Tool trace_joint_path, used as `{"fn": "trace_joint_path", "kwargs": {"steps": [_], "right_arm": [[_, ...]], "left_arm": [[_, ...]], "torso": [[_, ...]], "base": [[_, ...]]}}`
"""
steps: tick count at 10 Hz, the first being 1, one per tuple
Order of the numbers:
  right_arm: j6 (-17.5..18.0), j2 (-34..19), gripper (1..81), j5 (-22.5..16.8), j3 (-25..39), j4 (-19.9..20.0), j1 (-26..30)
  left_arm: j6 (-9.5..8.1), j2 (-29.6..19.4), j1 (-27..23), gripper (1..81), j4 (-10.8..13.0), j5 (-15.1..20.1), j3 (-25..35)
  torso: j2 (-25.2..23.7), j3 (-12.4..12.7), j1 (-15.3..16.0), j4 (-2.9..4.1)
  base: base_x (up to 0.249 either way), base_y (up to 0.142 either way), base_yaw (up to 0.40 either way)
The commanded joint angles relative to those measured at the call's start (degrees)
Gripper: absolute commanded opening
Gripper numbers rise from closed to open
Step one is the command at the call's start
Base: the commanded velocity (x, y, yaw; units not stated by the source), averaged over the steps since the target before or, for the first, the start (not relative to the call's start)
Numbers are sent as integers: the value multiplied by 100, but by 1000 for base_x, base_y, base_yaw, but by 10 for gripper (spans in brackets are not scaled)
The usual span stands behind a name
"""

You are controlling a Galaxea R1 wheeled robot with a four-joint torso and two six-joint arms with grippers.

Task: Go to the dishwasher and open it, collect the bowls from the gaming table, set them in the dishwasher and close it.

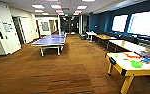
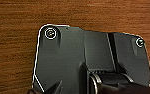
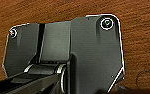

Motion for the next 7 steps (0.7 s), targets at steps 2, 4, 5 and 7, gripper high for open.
{"fn": "trace_joint_path", "kwargs": {"steps": [2, 4, 5, 7], "right_arm": [[-16, 14, 811, -298, 3, -3, 308], [-16, 14, 811, -298, 3, -3, 308], [-16, 14, 811, -298, 3, -3, 308], [-16, 14, 811, -298, 3, -3, 308]], "left_arm": [[33, -48, -335, 811, 40, 270, -11], [33, -48, -335, 811, 40, 270, -11], [33, -39, -335, 811, 40, 270, -11], [33, -39, -335, 811, 40, 270, -11]], "torso": [[-2, 0, -1, 0], [-2, 0, 0, 0], [-2, 0, 0, 0], [-2, 0, 0, 0]], "base": [[228, 0, 0], [228, 0, 0], [228, 0, 0], [228, 0, 0]]}}
